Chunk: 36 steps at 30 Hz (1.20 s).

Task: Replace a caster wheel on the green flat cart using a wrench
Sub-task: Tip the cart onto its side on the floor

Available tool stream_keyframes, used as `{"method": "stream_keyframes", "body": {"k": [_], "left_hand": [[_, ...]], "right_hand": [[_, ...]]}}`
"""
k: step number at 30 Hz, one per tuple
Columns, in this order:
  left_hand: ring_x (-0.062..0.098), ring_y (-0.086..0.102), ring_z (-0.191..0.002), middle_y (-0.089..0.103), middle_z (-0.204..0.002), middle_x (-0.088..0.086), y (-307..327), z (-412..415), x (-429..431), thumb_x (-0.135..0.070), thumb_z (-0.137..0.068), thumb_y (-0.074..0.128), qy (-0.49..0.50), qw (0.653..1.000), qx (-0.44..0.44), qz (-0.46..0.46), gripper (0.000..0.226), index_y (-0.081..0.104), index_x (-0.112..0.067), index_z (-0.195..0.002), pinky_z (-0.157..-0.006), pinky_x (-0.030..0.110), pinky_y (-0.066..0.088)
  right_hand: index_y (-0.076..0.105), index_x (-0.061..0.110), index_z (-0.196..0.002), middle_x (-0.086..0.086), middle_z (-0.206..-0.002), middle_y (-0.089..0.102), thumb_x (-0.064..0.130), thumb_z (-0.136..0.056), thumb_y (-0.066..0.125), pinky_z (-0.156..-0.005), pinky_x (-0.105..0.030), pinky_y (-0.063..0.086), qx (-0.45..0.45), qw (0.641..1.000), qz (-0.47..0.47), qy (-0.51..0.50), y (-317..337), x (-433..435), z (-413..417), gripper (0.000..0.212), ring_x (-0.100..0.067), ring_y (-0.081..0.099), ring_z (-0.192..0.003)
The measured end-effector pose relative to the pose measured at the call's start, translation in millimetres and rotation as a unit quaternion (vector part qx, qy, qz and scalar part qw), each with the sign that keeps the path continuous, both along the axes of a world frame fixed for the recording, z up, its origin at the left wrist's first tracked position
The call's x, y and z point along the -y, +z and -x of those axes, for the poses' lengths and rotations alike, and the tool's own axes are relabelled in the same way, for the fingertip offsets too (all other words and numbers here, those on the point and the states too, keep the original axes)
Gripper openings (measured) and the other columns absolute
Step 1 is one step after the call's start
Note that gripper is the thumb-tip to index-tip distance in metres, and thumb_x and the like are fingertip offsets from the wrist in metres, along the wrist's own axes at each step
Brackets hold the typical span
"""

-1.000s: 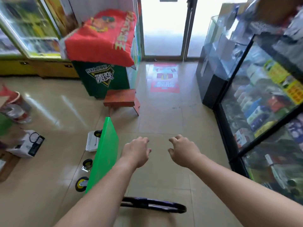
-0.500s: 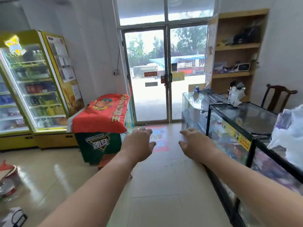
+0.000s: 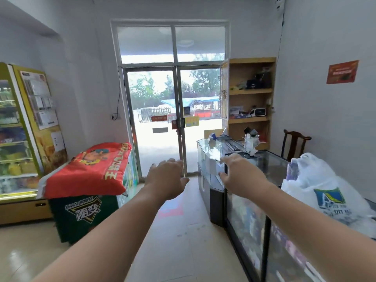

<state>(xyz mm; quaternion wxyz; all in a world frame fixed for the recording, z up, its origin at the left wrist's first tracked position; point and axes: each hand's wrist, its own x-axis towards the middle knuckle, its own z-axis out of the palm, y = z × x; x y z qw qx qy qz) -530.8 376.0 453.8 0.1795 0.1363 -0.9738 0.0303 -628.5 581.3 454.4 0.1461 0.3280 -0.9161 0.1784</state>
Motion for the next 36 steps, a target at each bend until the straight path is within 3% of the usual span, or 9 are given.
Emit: {"method": "stream_keyframes", "body": {"k": [7,14,25,36], "left_hand": [[0.026,0.053,-0.132,0.057,-0.141,0.002,4,115,-22,-0.049,-0.102,0.055,0.024,0.999,-0.025,-0.015,0.053,0.048,-0.021,-0.146,-0.108,0.046,0.044],[0.022,0.055,-0.129,0.057,-0.139,-0.002,-18,201,-4,-0.051,-0.100,0.056,0.070,0.996,-0.012,-0.061,0.053,0.049,-0.023,-0.145,-0.111,0.045,0.042],[0.024,0.055,-0.131,0.056,-0.142,0.001,-26,360,108,-0.050,-0.099,0.059,0.088,0.994,-0.029,-0.064,0.056,0.048,-0.022,-0.147,-0.107,0.043,0.044],[0.025,0.053,-0.131,0.055,-0.141,0.003,-25,535,265,-0.047,-0.100,0.059,0.095,0.992,-0.013,-0.081,0.056,0.048,-0.018,-0.147,-0.102,0.041,0.048]], "right_hand": [[0.044,0.019,-0.143,-0.007,-0.145,0.047,0.036,-0.097,0.049,-0.100,-0.042,0.051,-0.012,1.000,-0.019,-0.006,6,-23,113,0.049,-0.026,0.055,-0.124],[0.044,0.017,-0.143,-0.009,-0.142,0.048,0.034,-0.097,0.049,-0.097,-0.043,0.052,-0.008,0.999,-0.042,0.016,4,8,223,0.049,-0.028,0.055,-0.122],[0.041,0.019,-0.147,-0.007,-0.148,0.044,0.037,-0.098,0.050,-0.102,-0.045,0.049,-0.010,0.998,-0.053,0.032,-16,111,386,0.052,-0.028,0.049,-0.131],[0.036,0.024,-0.151,-0.002,-0.153,0.039,0.038,-0.099,0.051,-0.106,-0.040,0.046,0.012,0.998,-0.022,0.060,-21,275,550,0.057,-0.025,0.046,-0.134]]}}
